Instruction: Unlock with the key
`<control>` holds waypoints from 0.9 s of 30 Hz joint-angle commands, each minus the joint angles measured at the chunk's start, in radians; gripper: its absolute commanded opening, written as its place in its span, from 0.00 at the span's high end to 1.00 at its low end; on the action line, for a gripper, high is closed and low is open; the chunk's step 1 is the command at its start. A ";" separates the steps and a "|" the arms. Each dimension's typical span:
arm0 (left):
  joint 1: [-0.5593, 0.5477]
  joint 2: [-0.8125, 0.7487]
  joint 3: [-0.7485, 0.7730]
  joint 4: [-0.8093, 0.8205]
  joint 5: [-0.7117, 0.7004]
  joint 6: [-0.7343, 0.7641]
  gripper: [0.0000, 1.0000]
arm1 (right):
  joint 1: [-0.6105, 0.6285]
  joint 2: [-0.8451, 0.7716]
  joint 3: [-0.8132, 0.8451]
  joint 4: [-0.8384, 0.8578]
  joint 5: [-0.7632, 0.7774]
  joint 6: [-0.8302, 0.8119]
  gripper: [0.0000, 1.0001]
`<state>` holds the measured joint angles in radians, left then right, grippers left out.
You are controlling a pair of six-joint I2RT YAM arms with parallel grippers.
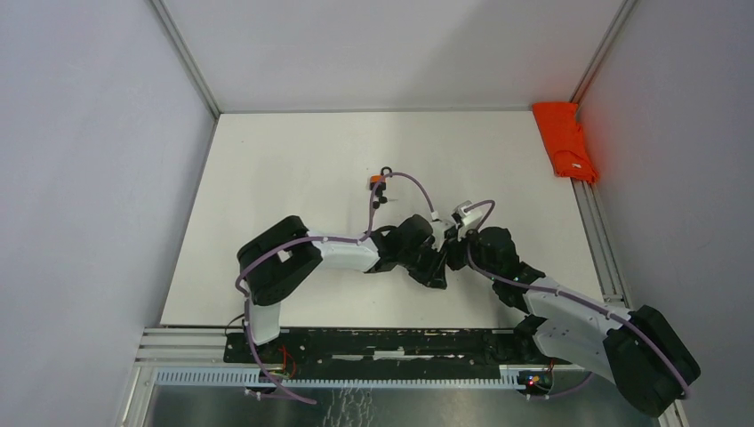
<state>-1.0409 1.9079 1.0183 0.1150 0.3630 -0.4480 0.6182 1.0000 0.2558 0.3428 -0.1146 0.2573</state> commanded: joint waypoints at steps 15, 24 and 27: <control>-0.047 -0.412 0.043 -0.677 -0.536 -0.062 0.54 | -0.019 0.021 0.160 -0.026 -0.032 -0.009 0.74; -0.043 -0.455 0.072 -0.704 -0.636 -0.062 0.53 | -0.018 -0.036 0.174 -0.286 -0.065 -0.044 0.64; -0.025 -0.467 0.072 -0.702 -0.657 -0.050 0.52 | -0.017 -0.084 0.136 -0.325 -0.067 -0.026 0.61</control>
<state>-1.0836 1.4612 1.0618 -0.5674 -0.2226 -0.4862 0.6010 0.9833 0.4210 0.1123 -0.1825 0.2333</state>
